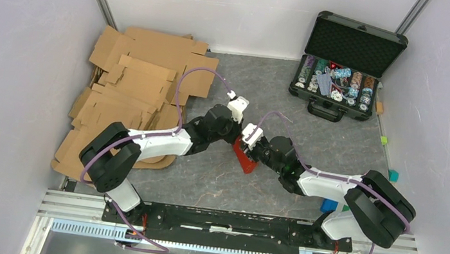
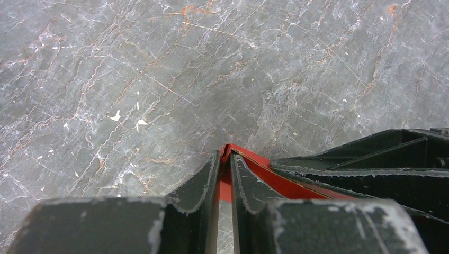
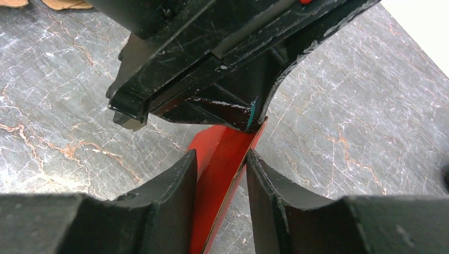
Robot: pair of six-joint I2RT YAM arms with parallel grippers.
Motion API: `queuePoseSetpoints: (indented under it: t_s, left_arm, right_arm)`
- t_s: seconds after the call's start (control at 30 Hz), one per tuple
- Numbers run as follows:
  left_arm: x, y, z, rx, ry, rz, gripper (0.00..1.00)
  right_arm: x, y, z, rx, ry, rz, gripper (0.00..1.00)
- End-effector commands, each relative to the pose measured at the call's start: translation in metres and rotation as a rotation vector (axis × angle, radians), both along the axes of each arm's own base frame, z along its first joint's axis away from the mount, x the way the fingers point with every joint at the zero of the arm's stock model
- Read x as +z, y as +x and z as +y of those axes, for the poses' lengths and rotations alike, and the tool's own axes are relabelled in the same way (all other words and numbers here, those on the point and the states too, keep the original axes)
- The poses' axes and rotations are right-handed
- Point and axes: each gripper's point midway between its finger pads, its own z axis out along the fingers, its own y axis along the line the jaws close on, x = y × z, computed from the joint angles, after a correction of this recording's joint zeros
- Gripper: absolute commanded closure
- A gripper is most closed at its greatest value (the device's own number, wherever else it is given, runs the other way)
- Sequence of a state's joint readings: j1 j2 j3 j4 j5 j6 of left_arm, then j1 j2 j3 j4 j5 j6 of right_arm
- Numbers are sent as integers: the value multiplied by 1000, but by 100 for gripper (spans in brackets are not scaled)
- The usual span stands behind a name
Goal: Fold the paper box
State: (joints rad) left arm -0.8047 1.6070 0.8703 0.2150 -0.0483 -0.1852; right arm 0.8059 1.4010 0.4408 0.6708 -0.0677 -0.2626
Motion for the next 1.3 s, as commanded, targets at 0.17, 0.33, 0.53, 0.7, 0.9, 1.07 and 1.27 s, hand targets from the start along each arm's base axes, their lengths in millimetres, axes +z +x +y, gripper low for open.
queuePoseSetpoints:
  t_s: [0.17, 0.33, 0.53, 0.7, 0.9, 1.07, 1.27]
  left_arm:
    - [-47, -38, 20, -11, 89, 152, 82]
    - [-42, -43, 21, -17, 65, 148, 79]
    - [-35, -49, 25, -25, 60, 154, 73]
    - [-39, -51, 22, -46, 66, 173, 72]
    - [-46, -48, 15, -41, 55, 188, 75]
    - [-50, -46, 15, -29, 67, 194, 79]
    - [-52, -45, 14, -23, 70, 193, 81]
  right_arm:
    - [-53, -36, -2, 57, -183, 159, 62]
    - [-58, -30, -7, -10, -276, 128, 68]
    - [-67, -30, -11, -31, -327, 135, 75]
    - [-64, -34, -6, -6, -311, 140, 56]
    - [-61, -41, -6, -6, -299, 159, 39]
    - [-56, -46, -5, -18, -287, 168, 38]
    - [-56, -37, -14, -98, -339, 147, 53]
